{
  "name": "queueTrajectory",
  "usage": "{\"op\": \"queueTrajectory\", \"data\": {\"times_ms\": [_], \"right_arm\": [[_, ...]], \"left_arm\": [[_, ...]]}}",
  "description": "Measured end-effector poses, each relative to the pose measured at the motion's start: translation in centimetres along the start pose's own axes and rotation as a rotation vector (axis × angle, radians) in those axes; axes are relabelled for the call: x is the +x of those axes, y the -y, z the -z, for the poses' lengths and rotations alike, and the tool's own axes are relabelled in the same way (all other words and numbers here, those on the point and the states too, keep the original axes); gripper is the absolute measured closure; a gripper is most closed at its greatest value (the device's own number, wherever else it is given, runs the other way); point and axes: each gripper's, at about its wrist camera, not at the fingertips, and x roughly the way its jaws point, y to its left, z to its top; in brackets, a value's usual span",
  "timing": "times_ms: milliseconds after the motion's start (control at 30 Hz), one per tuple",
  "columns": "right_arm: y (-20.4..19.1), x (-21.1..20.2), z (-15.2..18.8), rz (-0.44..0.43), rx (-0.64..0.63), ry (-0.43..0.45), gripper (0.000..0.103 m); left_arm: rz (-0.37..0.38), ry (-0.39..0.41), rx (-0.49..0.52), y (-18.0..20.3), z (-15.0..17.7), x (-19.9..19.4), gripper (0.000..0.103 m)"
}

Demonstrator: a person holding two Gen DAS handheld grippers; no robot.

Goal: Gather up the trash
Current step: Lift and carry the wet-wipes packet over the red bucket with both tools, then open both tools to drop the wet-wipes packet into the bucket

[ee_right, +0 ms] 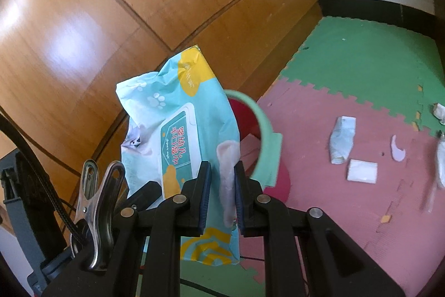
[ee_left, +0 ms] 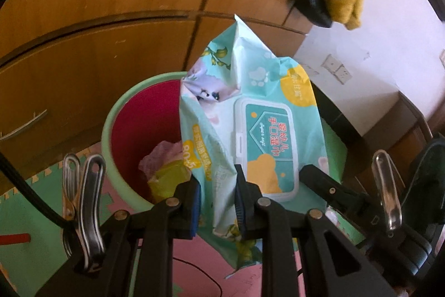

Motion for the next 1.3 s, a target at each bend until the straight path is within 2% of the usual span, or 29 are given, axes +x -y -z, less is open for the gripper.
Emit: {"op": "queueTrajectory", "data": {"times_ms": [300,833,1167,1233,1300], "right_arm": [[0.2,4.6,0.0,0.004,-0.004,-0.069,0.085],[-0.7,6.9,-1.4,0.046,-0.067,-0.047,0.085],[-1.8,9.2,-1.2,0.081,-0.141,-0.064,0.085],[-1.7,9.2,-1.2,0.082,-0.141,-0.064,0.08],[-1.4,8.8,-1.3,0.082,-0.134,-0.05,0.069]], "left_arm": [[-0.042,-0.041,-0.039,-2.1,-0.7,3.7,0.082],[-0.033,-0.067,-0.082,-3.6,-1.5,6.2,0.082],[-0.065,-0.09,-0.11,-4.9,-1.2,8.0,0.08],[-0.064,-0.085,-0.12,-5.1,-1.3,7.8,0.08],[-0.063,-0.083,-0.122,-5.1,-1.4,7.5,0.079]]}}
